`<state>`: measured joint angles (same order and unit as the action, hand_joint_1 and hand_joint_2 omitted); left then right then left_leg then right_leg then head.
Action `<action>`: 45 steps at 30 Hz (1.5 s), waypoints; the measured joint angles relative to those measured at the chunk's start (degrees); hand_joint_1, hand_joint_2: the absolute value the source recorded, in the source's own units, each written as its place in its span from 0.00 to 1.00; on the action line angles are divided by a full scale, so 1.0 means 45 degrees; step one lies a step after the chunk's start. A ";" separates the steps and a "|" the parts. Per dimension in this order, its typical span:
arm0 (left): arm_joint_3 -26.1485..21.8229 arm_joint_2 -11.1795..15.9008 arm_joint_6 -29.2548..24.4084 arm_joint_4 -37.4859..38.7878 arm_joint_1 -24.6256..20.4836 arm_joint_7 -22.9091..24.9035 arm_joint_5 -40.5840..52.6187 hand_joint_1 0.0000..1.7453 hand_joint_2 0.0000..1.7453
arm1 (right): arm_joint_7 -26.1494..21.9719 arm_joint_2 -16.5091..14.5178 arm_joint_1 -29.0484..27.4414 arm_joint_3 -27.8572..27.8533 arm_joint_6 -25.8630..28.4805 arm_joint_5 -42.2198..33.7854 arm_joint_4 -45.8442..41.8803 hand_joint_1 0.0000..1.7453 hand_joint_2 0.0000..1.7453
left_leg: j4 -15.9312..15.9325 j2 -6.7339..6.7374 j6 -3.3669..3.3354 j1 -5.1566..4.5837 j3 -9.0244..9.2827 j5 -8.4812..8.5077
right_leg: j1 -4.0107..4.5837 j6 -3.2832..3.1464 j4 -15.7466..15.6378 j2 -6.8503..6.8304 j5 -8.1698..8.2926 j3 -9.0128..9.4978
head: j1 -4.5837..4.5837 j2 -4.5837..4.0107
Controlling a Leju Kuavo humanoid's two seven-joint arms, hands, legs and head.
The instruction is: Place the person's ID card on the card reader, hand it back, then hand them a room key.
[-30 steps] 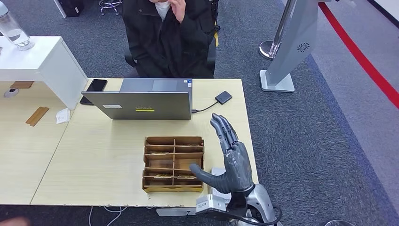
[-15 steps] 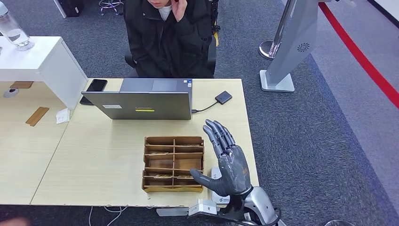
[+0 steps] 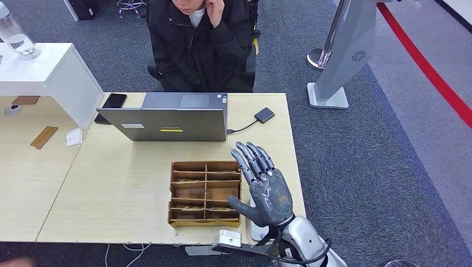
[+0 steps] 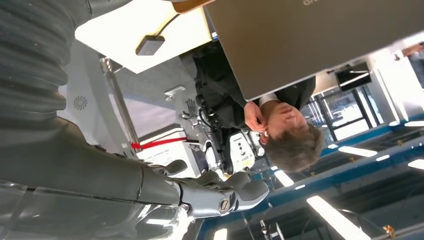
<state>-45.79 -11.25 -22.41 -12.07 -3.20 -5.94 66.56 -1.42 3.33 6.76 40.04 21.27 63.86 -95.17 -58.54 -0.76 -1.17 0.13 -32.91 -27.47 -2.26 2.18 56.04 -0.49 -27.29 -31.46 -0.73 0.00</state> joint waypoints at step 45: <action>0.0001 -0.0001 0.0318 0.0000 -0.0207 0.0339 0.0640 0.00 0.00 | 0.1357 0.0056 0.2435 0.1156 -0.2377 0.0085 0.2704 0.07 1.00 | 0.0000 -0.0001 -0.0001 0.0000 0.0001 0.0002 | 0.0000 0.0000 0.0001 -0.0001 0.0002 0.0001 | -0.0001 0.0000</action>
<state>-45.78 -11.26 -20.98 -12.07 -4.13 -4.42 69.44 4.69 3.58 17.72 45.24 10.57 64.24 -83.00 -58.54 -0.76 -1.17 0.13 -32.90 -27.46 -2.27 2.18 56.04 -0.50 -27.28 -31.46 -0.73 0.00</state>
